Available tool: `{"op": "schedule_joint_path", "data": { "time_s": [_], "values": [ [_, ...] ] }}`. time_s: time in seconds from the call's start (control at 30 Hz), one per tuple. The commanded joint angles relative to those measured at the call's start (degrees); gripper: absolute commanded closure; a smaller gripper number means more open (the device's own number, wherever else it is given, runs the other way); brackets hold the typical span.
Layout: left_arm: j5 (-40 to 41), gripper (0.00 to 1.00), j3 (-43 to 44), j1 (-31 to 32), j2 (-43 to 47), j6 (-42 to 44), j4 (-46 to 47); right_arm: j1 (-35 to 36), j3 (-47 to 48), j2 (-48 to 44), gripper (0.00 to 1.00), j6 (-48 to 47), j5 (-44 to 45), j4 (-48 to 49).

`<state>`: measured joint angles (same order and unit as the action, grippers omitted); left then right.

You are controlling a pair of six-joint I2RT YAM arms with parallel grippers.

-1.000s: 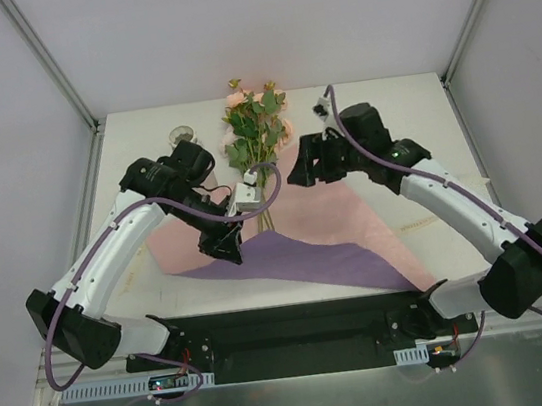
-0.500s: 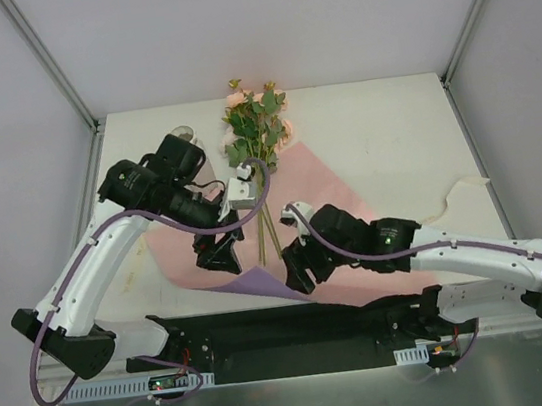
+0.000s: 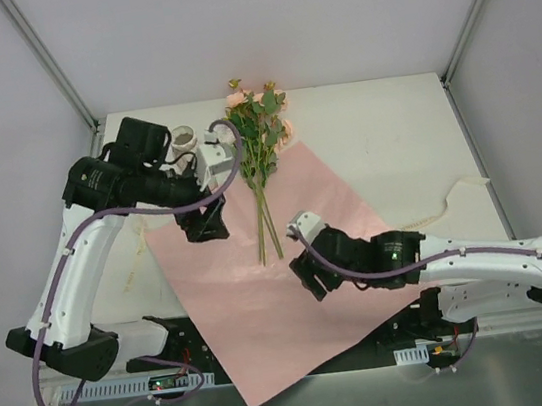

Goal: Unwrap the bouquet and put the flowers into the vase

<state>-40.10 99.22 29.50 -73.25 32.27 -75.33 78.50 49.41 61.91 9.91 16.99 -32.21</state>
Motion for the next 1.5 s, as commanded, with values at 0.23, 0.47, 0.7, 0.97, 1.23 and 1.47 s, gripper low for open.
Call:
{"op": "schedule_joint_path", "data": {
  "time_s": [0.23,0.47,0.7,0.97,1.23,1.47],
  "values": [
    [5.5,0.24,-4.0,-27.5,-4.4,-9.5,8.9,-26.5,38.3,22.9,0.56,-11.1,-11.4,-2.0],
    [8.8,0.01,-12.3,-37.7,-5.9,-9.1,13.6,-31.5,57.6,47.1,0.63,-10.1,-16.5,-2.6],
    [7.4,0.01,-17.0,-47.2,-9.4,-9.7,16.7,-34.9,63.5,58.8,0.51,-7.6,-19.2,-0.1],
    [7.7,0.01,-18.0,-47.3,-10.1,-9.1,17.5,-38.2,66.3,64.4,0.47,-6.7,-21.3,2.2],
    [7.8,0.01,-21.4,-47.2,-8.8,-7.8,18.3,-39.3,66.6,67.7,0.51,-5.8,-21.8,5.1],
    [9.4,0.01,-21.7,-47.2,-7.2,-6.6,18.4,-40.8,68.3,70.0,0.53,-4.8,-21.6,5.9]
  ]
}}
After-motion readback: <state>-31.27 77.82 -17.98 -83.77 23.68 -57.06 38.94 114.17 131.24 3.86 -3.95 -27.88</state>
